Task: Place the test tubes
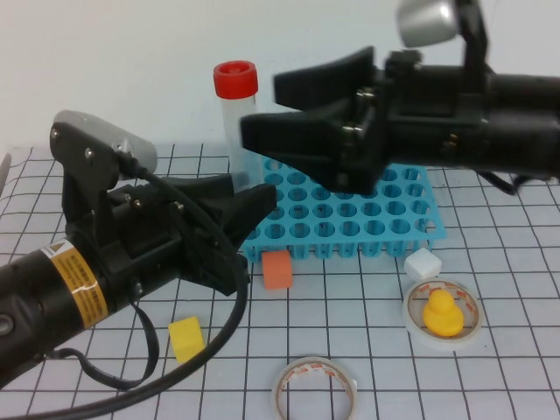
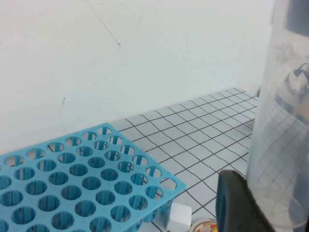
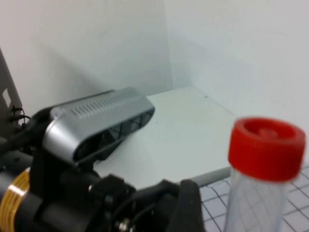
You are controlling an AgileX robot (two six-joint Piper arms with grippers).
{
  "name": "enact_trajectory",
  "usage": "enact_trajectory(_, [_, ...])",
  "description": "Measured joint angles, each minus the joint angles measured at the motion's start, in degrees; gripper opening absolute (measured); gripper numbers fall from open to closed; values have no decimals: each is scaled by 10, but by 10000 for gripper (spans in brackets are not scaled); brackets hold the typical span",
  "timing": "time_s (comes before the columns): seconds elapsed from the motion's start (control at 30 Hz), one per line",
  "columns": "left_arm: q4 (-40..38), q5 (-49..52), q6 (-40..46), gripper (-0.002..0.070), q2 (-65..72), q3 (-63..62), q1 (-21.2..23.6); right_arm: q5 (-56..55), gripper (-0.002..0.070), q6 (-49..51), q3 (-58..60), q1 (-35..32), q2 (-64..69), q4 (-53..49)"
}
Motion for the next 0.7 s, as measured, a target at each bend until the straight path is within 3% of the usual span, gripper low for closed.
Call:
enact_trajectory(0.37, [9,-4,-6,209,0,0,0,0,546,-30,-71,36,49,0])
enact_trajectory(0.47, [9,-4,-6,209,0,0,0,-2,478,-30,-71,36,49,0])
enact_trajectory(0.6, [20,-4,-6,209,0,0,0,-11,287,-30,-71,36,49,1])
enact_trajectory(0.7, [28,-4,-6,209,0,0,0,-11,281,-30,-71,36,49,1])
